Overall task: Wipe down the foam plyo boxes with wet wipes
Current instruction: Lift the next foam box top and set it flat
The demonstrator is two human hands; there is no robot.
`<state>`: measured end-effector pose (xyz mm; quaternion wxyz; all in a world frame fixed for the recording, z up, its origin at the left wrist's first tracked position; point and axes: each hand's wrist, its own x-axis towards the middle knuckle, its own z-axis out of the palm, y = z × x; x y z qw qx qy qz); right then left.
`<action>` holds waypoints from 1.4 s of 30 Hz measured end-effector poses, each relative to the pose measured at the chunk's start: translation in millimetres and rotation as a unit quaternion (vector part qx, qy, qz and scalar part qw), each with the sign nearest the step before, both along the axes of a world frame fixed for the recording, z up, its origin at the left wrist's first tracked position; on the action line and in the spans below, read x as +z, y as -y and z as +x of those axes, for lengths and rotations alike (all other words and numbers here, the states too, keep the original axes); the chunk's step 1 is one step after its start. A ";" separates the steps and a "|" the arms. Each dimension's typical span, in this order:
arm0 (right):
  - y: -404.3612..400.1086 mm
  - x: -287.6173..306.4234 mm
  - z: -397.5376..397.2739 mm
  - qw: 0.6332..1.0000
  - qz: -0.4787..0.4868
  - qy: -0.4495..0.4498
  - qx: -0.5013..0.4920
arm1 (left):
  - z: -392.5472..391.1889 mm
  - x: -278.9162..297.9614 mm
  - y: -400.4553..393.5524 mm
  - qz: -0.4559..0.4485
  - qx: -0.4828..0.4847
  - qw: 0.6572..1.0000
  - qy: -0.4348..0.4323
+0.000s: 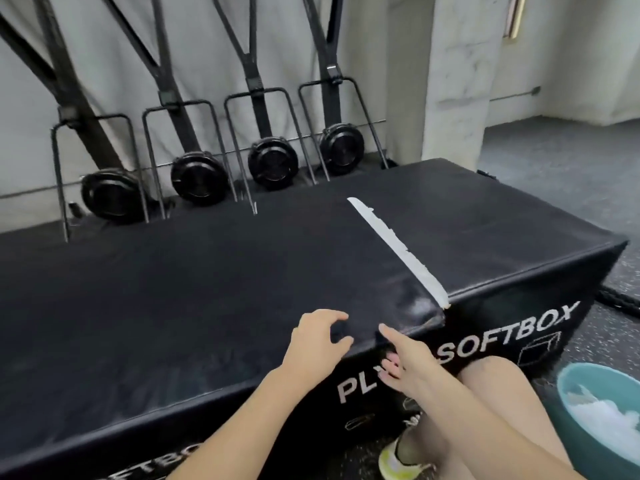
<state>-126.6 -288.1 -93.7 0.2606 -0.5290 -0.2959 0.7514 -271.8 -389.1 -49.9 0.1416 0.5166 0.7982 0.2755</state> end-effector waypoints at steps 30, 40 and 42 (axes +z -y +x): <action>149.9 268.5 -219.9 0.651 0.731 -0.014 0.204 | -154.2 258.9 147.8 0.370 0.217 0.884 0.186; 256.2 255.8 -283.1 0.570 0.786 -0.016 0.238 | -226.1 281.5 251.8 0.462 0.359 0.804 0.107; 273.7 233.6 -285.1 0.561 0.799 0.062 0.210 | -241.9 284.2 274.4 0.471 0.395 0.784 0.090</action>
